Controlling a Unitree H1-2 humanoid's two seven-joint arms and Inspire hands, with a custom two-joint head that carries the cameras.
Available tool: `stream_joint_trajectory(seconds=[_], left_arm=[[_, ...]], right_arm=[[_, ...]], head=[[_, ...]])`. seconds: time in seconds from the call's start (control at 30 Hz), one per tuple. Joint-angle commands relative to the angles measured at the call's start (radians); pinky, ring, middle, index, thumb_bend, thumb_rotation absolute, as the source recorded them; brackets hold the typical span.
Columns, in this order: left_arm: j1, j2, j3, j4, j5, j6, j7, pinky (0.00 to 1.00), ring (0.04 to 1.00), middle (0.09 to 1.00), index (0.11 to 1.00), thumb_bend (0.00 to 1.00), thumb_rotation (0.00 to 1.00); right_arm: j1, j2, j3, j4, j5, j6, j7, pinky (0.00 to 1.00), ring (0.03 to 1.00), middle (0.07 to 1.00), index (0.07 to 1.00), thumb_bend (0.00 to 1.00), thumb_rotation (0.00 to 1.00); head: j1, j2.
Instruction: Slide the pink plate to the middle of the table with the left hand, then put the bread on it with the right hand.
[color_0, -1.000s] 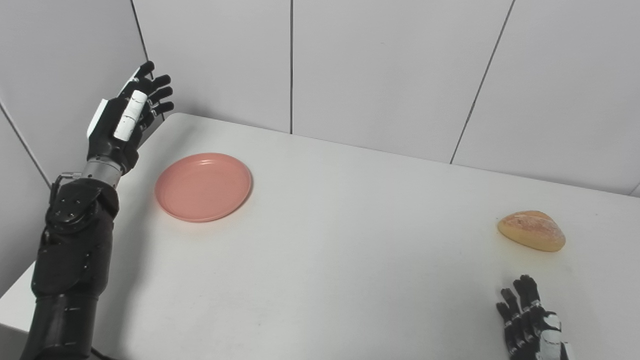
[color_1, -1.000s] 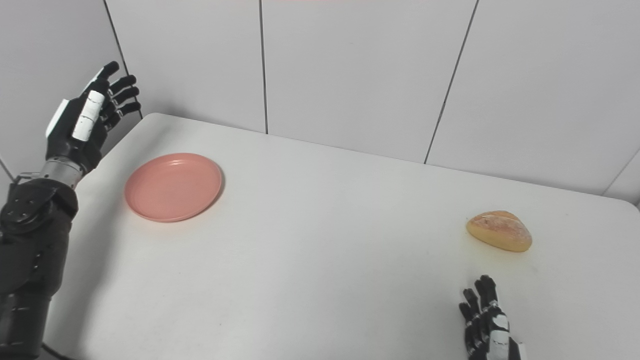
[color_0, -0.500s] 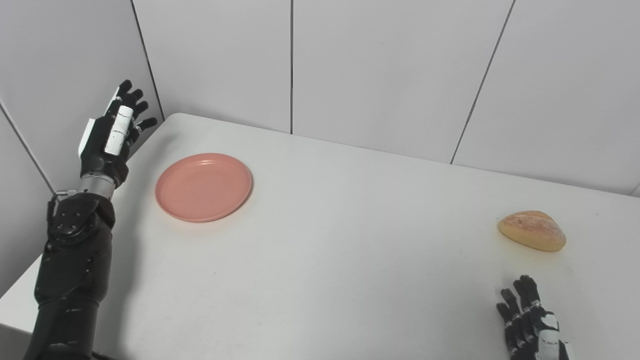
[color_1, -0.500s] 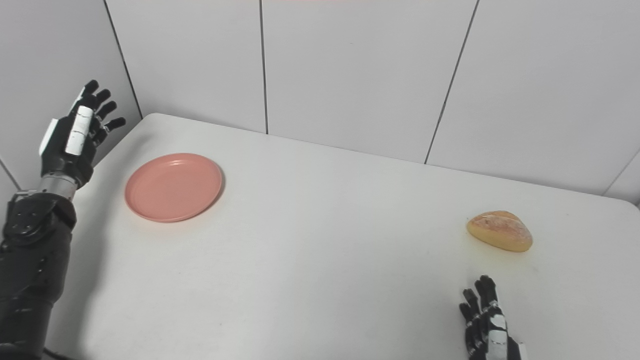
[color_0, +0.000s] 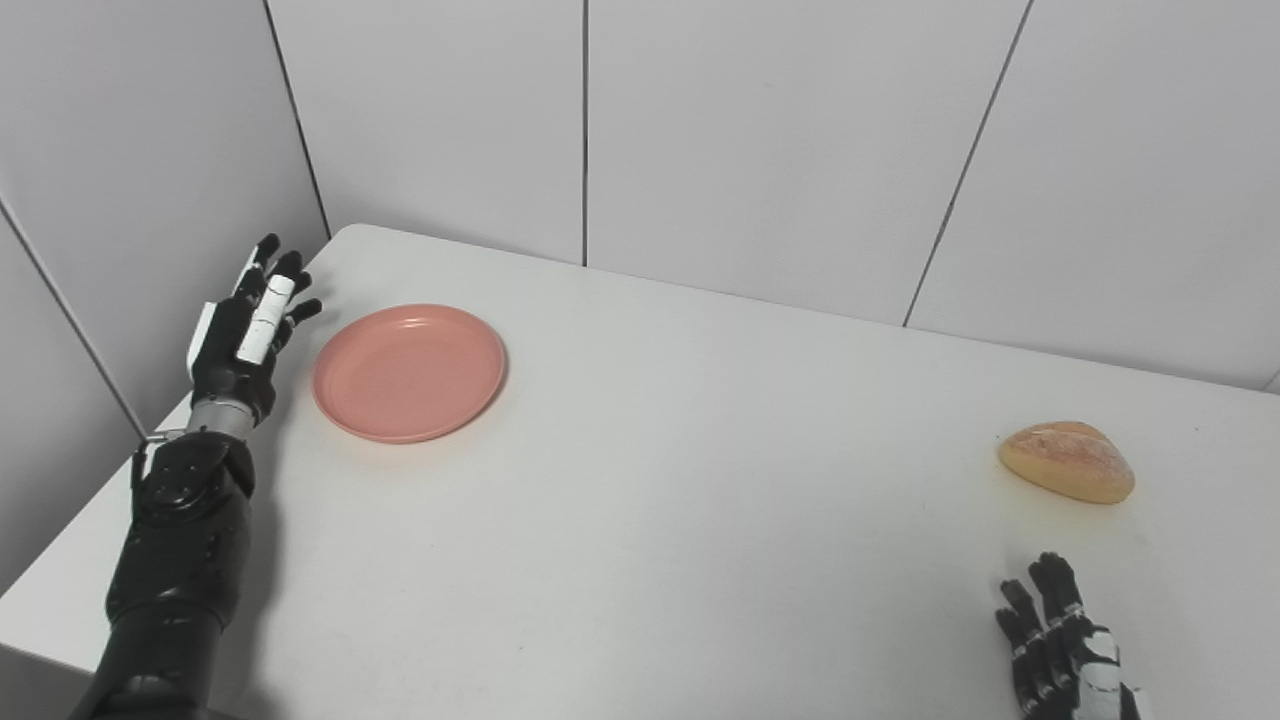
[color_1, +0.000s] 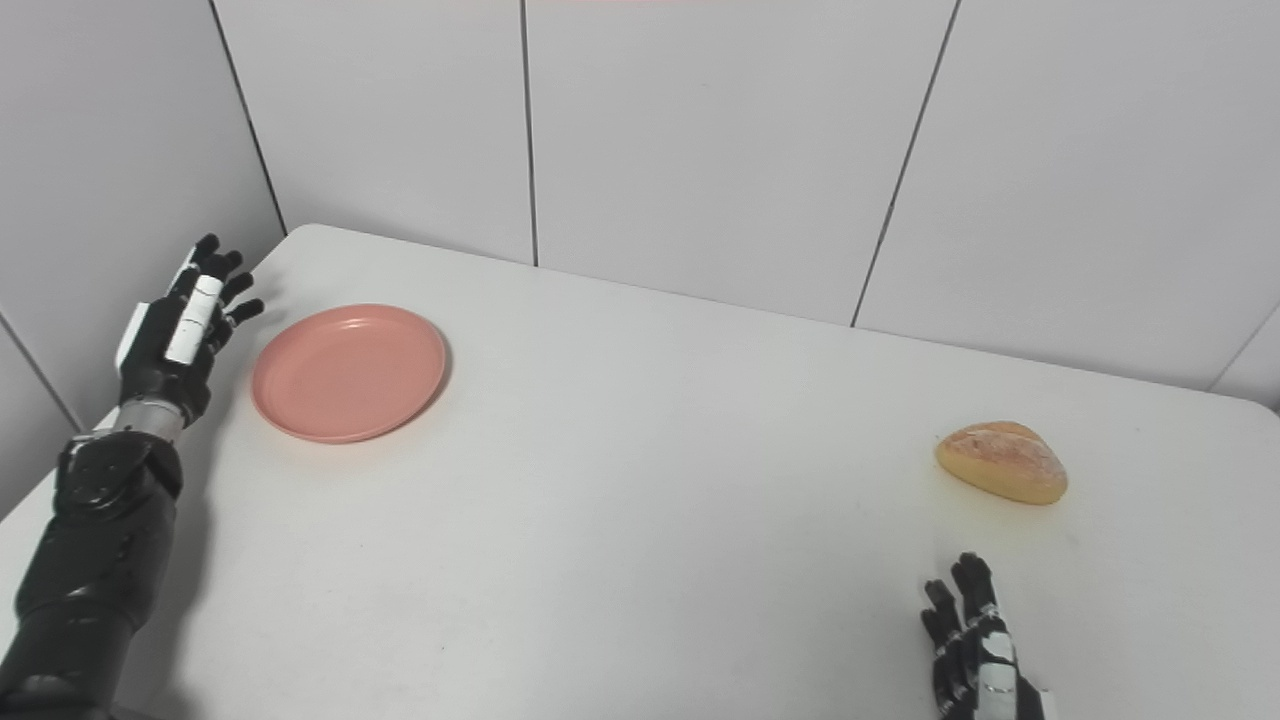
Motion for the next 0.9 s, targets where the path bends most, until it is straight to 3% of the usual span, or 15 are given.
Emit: stream_joint_trajectory(seconds=[0.0, 0.13, 0.3, 0.53, 0.63, 0.73, 0.87], left_arm=[[-0.068, 0.013, -0.01, 0.029, 0.012, -0.09, 0.0, 0.79, 0.881, 0.91, 0.944, 0.93, 0.73], [-0.091, 0.008, -0.028, 0.136, 0.016, -0.153, -0.011, 0.78, 0.868, 0.903, 0.937, 0.93, 0.72], [-0.1, 0.001, -0.048, 0.187, 0.031, -0.192, 0.007, 0.76, 0.853, 0.892, 0.921, 0.91, 0.72], [-0.107, -0.006, -0.055, 0.225, 0.028, -0.198, 0.005, 0.78, 0.863, 0.881, 0.904, 0.87, 0.7], [-0.112, -0.006, -0.055, 0.251, 0.019, -0.197, -0.011, 0.83, 0.89, 0.893, 0.915, 0.87, 0.69], [-0.108, -0.016, -0.056, 0.238, 0.007, -0.196, -0.035, 0.81, 0.896, 0.885, 0.921, 0.85, 0.72], [-0.11, -0.022, -0.061, 0.246, -0.001, -0.195, -0.075, 0.8, 0.902, 0.914, 0.937, 0.94, 0.73]], right_arm=[[0.013, -0.006, -0.002, -0.011, 0.003, 0.021, 0.002, 1.0, 0.955, 0.99, 0.958, 0.76, 0.93], [0.014, -0.008, -0.004, -0.006, 0.005, 0.015, 0.005, 1.0, 0.946, 0.985, 0.952, 0.76, 0.93], [0.015, -0.011, -0.005, -0.007, 0.007, 0.016, 0.008, 1.0, 0.947, 0.985, 0.953, 0.76, 0.93], [0.017, -0.015, -0.008, -0.005, 0.009, 0.017, 0.01, 1.0, 0.951, 0.987, 0.952, 0.76, 0.92], [0.018, -0.017, -0.005, -0.007, 0.002, 0.018, 0.01, 1.0, 0.947, 0.988, 0.953, 0.75, 0.93], [0.018, -0.02, -0.003, -0.001, 0.001, 0.012, 0.015, 1.0, 0.945, 0.987, 0.951, 0.75, 0.94], [0.017, -0.017, -0.002, -0.003, 0.004, 0.016, 0.015, 1.0, 0.947, 0.987, 0.953, 0.75, 0.93]], head=[[0.0, -0.001], [0.007, -0.008], [0.004, -0.01], [0.003, -0.013], [0.003, -0.013], [0.001, -0.017], [-0.002, -0.019]])
